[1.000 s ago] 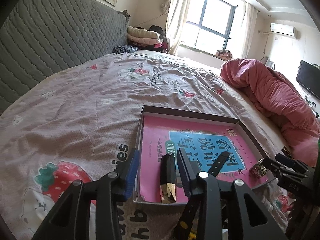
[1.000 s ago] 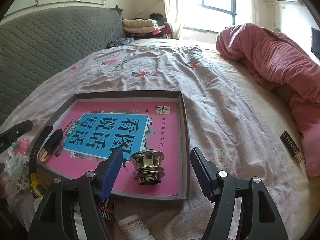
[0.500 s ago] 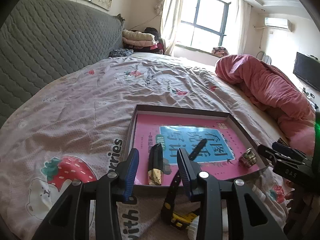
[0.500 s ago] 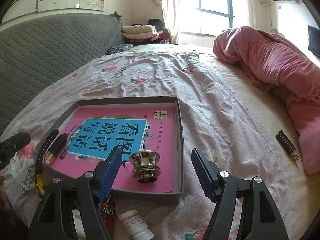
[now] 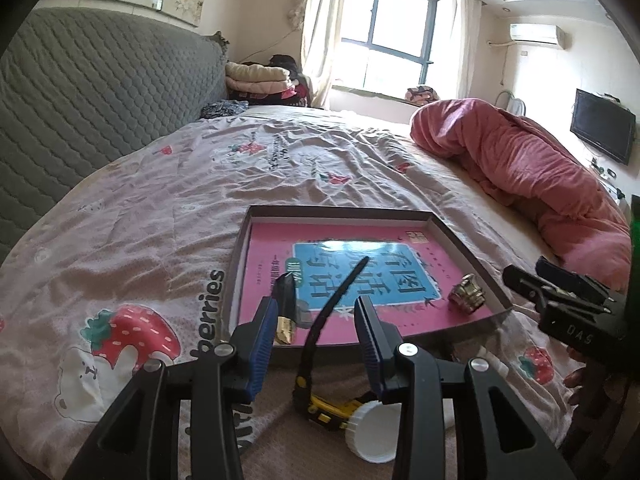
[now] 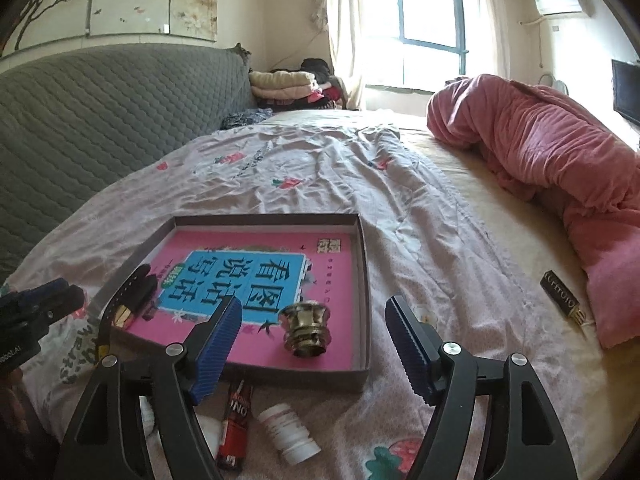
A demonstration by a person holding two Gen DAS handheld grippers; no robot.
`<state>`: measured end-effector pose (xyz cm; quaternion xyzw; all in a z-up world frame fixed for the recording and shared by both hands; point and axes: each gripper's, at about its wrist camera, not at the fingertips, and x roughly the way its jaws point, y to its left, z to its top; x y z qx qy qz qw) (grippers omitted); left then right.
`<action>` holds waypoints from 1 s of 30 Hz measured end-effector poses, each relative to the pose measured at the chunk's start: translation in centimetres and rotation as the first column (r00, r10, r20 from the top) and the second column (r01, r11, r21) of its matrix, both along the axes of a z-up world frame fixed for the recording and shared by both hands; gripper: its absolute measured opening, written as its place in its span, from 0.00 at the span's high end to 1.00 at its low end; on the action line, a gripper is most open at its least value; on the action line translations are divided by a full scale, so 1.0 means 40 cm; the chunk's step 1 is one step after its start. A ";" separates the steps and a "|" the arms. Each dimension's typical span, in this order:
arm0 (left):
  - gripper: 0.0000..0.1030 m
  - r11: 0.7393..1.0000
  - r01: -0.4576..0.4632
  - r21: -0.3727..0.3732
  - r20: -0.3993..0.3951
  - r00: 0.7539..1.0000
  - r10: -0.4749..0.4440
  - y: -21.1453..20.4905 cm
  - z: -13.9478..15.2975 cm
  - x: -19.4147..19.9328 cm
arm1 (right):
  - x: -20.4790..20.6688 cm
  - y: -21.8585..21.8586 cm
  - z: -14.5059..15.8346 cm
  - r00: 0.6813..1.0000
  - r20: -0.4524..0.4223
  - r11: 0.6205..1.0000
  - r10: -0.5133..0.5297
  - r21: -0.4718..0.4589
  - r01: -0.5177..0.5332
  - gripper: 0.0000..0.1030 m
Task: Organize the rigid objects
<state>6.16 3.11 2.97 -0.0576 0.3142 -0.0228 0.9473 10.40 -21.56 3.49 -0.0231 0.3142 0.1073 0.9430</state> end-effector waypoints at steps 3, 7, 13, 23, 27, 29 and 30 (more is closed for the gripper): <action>0.61 1.000 0.011 0.008 -0.003 1.000 -0.011 -0.008 0.002 -0.010 | -0.010 -0.001 0.002 1.000 0.003 1.000 -0.007 0.003 0.007 0.27; 0.61 1.000 0.019 0.008 -0.007 1.000 -0.019 -0.008 0.006 -0.025 | -0.021 -0.011 0.006 1.000 -0.001 1.000 -0.019 0.020 0.019 0.27; 0.61 1.000 0.018 0.004 -0.008 1.000 -0.018 -0.001 0.012 -0.043 | -0.040 -0.019 0.012 1.000 0.002 0.999 -0.027 0.022 0.027 0.27; 0.61 1.000 0.028 0.012 -0.012 1.000 -0.028 -0.003 0.021 -0.075 | -0.073 -0.028 0.020 0.999 -0.007 0.999 -0.031 0.026 0.031 0.27; 0.61 0.999 0.034 0.017 -0.010 0.999 -0.033 -0.004 0.025 -0.089 | -0.089 -0.027 0.021 1.000 -0.011 0.999 -0.028 0.017 0.028 0.27; 0.61 0.999 0.034 0.022 -0.012 0.999 -0.034 -0.007 0.025 -0.097 | -0.099 -0.027 0.022 1.000 -0.012 1.000 -0.025 0.011 0.026 0.27; 0.61 0.999 0.035 0.022 -0.014 0.999 -0.035 -0.007 0.025 -0.100 | -0.104 -0.027 0.021 1.000 -0.012 1.000 -0.026 0.010 0.026 0.27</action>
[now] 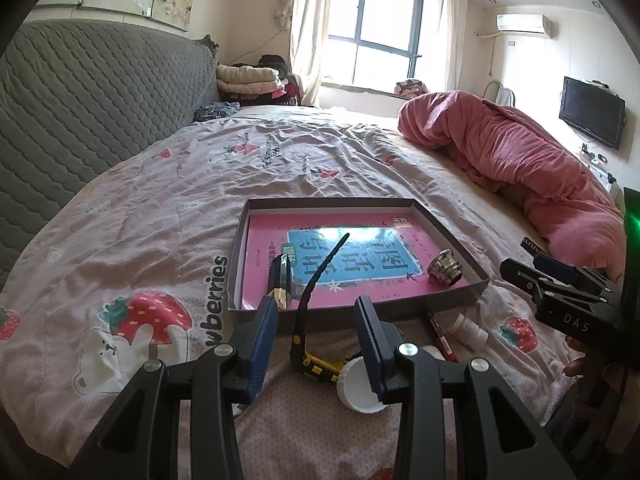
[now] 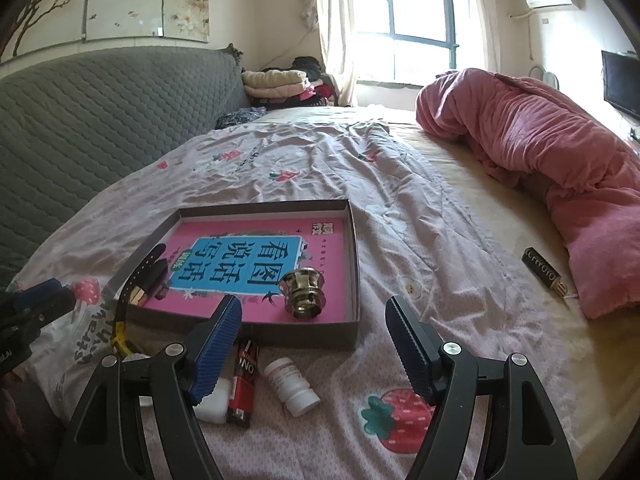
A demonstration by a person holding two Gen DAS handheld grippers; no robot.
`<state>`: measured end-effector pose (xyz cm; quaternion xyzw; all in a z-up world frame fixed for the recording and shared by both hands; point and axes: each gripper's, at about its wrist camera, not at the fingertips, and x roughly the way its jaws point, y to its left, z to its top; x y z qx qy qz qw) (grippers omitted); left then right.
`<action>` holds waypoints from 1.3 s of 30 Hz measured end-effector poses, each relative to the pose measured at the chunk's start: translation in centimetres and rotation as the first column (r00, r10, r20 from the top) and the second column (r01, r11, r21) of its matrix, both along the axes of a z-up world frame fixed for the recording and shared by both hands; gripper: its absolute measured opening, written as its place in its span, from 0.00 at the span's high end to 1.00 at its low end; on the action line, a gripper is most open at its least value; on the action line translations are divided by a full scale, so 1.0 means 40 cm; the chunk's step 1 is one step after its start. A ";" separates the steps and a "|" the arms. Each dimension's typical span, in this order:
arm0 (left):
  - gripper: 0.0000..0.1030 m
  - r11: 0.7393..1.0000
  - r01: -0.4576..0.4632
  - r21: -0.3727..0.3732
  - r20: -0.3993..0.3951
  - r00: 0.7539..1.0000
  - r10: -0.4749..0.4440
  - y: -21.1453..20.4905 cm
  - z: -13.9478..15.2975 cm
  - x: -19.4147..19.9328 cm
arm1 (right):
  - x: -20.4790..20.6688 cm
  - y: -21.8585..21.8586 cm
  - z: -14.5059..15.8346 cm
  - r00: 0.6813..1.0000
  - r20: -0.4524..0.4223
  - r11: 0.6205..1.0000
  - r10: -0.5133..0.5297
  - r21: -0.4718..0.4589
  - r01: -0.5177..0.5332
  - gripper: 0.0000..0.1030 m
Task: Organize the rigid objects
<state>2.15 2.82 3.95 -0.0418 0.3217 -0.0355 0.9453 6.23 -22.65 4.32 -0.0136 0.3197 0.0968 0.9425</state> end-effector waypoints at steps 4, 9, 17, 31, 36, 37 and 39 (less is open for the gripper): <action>0.61 1.000 0.002 0.005 -0.005 1.000 -0.002 -0.001 0.000 -0.011 | -0.024 0.003 -0.001 1.000 -0.001 1.000 0.011 -0.010 -0.011 0.27; 0.61 1.000 0.013 0.008 -0.017 1.000 -0.013 -0.006 -0.004 -0.025 | -0.043 0.008 -0.009 1.000 -0.009 0.999 0.029 -0.042 -0.029 0.27; 0.61 0.999 0.049 0.020 -0.030 0.998 -0.048 -0.029 -0.009 -0.045 | -0.057 0.000 -0.014 0.999 -0.025 0.999 0.021 -0.041 -0.022 0.27; 0.61 0.994 0.105 0.001 -0.109 0.989 -0.105 -0.051 -0.038 -0.054 | -0.066 0.025 -0.030 0.997 -0.056 0.996 0.051 -0.068 -0.055 0.27; 0.61 0.992 0.120 -0.038 -0.146 0.981 -0.125 -0.049 -0.053 -0.053 | -0.069 0.024 -0.034 0.997 -0.061 0.995 0.057 -0.073 -0.061 0.27; 0.61 0.992 0.121 -0.040 -0.149 0.981 -0.125 -0.049 -0.055 -0.054 | -0.069 0.025 -0.033 0.996 -0.061 0.995 0.057 -0.074 -0.061 0.27; 0.61 0.991 0.127 -0.050 -0.161 0.978 -0.134 -0.051 -0.059 -0.052 | -0.070 0.024 -0.033 0.996 -0.062 0.995 0.057 -0.073 -0.061 0.27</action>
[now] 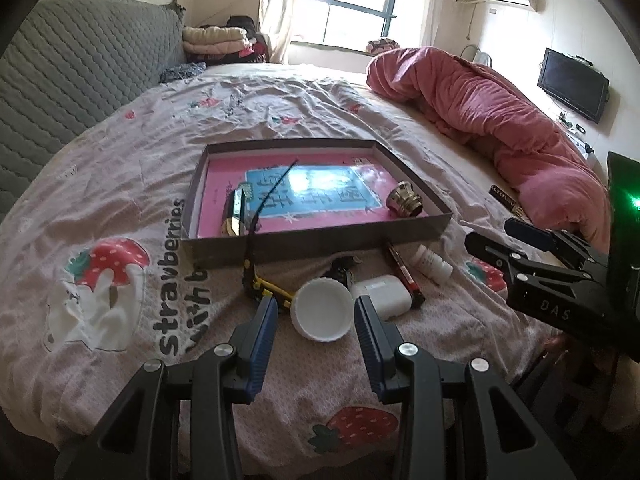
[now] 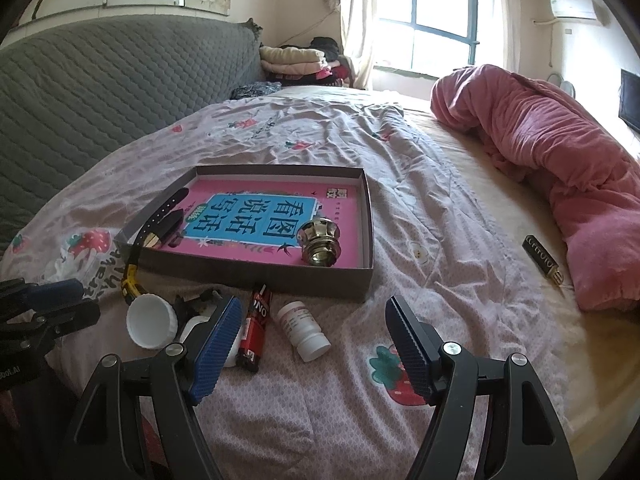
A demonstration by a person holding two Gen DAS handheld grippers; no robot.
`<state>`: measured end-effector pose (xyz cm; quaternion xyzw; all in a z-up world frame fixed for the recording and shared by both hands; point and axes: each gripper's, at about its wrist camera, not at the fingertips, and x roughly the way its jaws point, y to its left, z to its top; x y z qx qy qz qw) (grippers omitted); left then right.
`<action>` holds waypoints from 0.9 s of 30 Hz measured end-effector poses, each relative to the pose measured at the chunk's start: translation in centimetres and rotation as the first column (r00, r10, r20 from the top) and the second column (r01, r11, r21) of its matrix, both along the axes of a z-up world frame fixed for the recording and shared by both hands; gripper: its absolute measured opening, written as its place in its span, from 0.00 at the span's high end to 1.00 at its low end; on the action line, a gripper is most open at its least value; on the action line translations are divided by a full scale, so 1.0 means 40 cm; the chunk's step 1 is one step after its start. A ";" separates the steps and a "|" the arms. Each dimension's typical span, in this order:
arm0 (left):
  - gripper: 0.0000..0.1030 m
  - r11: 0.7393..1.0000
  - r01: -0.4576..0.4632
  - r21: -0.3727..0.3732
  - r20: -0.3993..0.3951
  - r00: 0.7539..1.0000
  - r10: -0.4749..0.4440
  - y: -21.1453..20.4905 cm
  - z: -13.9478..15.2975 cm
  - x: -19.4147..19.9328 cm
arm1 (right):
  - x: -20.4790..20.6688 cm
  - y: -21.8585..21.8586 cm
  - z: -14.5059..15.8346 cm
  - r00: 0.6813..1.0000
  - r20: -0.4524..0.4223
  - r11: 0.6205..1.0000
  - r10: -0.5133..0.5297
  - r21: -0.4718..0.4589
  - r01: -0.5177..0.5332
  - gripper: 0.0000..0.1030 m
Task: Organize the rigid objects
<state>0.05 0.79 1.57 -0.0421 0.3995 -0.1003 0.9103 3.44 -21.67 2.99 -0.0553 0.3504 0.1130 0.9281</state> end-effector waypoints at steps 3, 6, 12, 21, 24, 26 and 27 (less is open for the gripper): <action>0.61 1.000 0.012 -0.022 -0.025 1.000 -0.013 -0.003 -0.009 0.002 | 0.000 0.000 -0.001 1.000 -0.002 1.000 -0.001 -0.002 0.001 0.27; 0.61 0.999 0.027 -0.023 -0.040 0.999 -0.028 -0.011 -0.017 0.002 | 0.002 0.000 -0.003 1.000 -0.006 1.000 0.001 -0.002 -0.001 0.27; 0.61 0.998 0.049 -0.031 -0.063 0.997 -0.051 -0.024 -0.032 0.004 | 0.002 0.003 -0.008 1.000 -0.011 1.000 0.007 -0.006 -0.007 0.27; 0.61 0.998 0.053 -0.044 -0.113 0.992 -0.058 -0.027 -0.067 0.020 | 0.012 0.004 -0.022 0.999 -0.030 1.000 0.010 -0.011 -0.011 0.27; 0.61 0.997 0.058 -0.046 -0.131 0.989 -0.063 -0.030 -0.080 0.024 | 0.016 0.004 -0.027 0.999 -0.036 1.000 0.008 -0.014 -0.008 0.27; 0.61 0.997 0.060 -0.047 -0.139 0.988 -0.066 -0.034 -0.089 0.027 | 0.019 0.003 -0.031 0.999 -0.040 1.000 0.006 -0.014 -0.007 0.27; 0.61 0.997 0.059 -0.050 -0.146 0.987 -0.066 -0.035 -0.094 0.030 | 0.021 0.003 -0.032 0.999 -0.043 1.000 0.006 -0.014 -0.006 0.27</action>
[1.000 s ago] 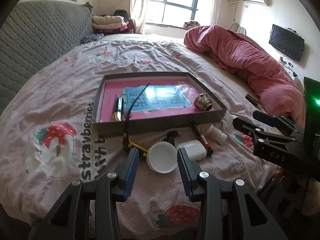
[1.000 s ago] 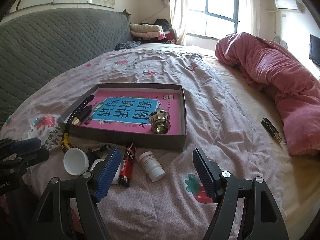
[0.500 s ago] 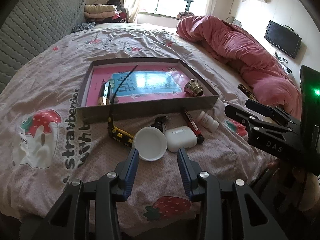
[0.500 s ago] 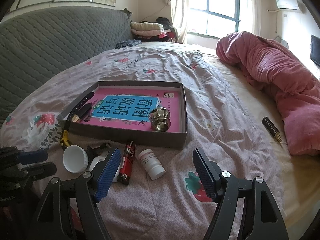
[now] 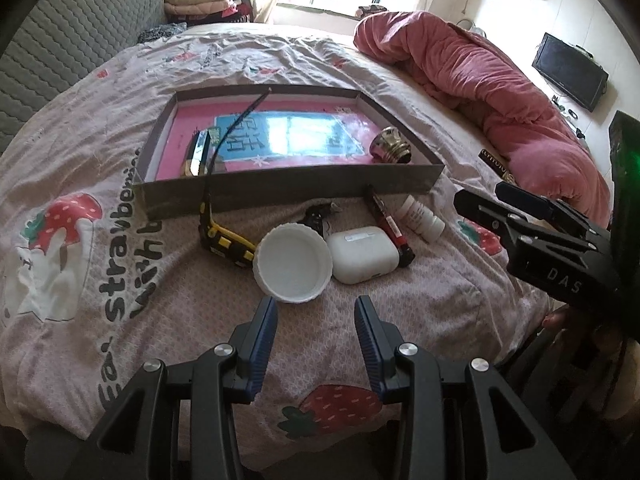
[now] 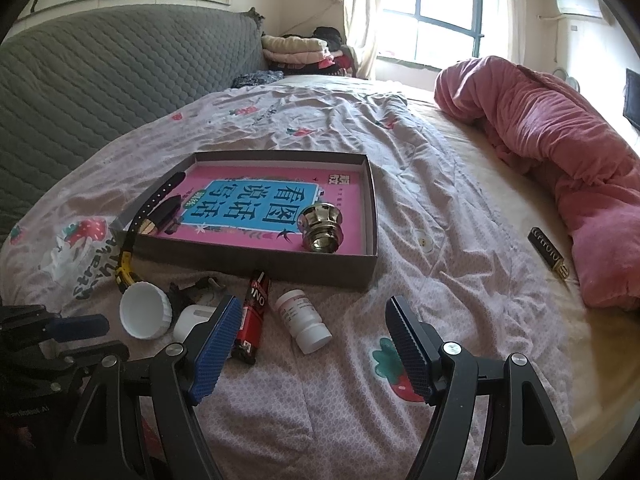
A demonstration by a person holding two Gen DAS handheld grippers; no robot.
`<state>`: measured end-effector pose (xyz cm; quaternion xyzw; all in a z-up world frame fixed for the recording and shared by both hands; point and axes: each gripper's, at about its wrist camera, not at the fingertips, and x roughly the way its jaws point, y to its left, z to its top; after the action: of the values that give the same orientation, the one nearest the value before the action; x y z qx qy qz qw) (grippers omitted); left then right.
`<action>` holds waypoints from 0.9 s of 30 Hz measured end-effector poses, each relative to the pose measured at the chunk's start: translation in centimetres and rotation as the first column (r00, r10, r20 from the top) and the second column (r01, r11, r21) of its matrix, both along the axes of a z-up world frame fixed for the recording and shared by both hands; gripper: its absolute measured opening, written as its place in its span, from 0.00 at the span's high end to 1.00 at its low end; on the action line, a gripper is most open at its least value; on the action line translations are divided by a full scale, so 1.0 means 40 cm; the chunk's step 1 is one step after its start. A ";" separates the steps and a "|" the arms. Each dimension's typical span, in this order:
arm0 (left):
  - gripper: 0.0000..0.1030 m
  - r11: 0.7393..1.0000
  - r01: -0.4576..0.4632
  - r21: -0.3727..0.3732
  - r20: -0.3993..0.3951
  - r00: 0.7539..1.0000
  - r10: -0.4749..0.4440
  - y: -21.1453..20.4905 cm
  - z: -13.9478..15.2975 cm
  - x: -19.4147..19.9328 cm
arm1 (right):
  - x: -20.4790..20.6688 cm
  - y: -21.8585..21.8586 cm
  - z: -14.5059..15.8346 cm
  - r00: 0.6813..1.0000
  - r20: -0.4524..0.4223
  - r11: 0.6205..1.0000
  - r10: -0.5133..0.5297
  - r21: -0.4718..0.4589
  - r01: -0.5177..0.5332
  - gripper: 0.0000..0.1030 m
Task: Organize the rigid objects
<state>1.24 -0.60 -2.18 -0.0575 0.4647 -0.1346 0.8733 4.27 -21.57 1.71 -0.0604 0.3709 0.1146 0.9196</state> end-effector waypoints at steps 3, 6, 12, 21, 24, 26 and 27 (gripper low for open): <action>0.61 1.000 -0.008 0.005 -0.009 1.000 0.008 -0.002 -0.011 0.007 | 0.003 0.002 -0.006 1.000 -0.009 1.000 0.002 -0.002 -0.002 0.27; 0.61 1.000 -0.018 0.007 -0.023 1.000 0.018 -0.004 -0.024 0.017 | 0.006 0.006 -0.011 1.000 -0.014 1.000 0.007 -0.003 -0.007 0.27; 0.61 0.999 -0.023 0.034 -0.035 0.999 0.024 -0.019 -0.048 0.035 | 0.012 0.012 -0.020 1.000 -0.022 1.000 0.017 -0.007 -0.017 0.27; 0.61 0.999 -0.042 0.032 -0.027 0.999 0.042 -0.021 -0.063 0.067 | 0.032 0.015 -0.046 0.998 -0.066 1.000 0.011 -0.020 -0.012 0.27; 0.61 0.999 -0.043 0.025 -0.020 0.999 0.044 -0.019 -0.063 0.077 | 0.040 0.009 -0.055 0.997 -0.080 1.000 0.000 -0.018 -0.001 0.27; 0.61 0.999 -0.041 0.025 -0.015 0.999 0.041 -0.020 -0.063 0.084 | 0.045 0.006 -0.060 0.996 -0.086 1.000 -0.008 -0.015 0.006 0.27; 0.61 0.999 -0.041 0.026 -0.014 0.999 0.041 -0.020 -0.063 0.087 | 0.047 0.004 -0.062 0.996 -0.089 1.000 -0.011 -0.012 0.010 0.27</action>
<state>4.71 -1.41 -4.71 -0.0567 0.4712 -0.1103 0.8733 6.16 -21.42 -0.76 -0.0585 0.4127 0.1104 0.9023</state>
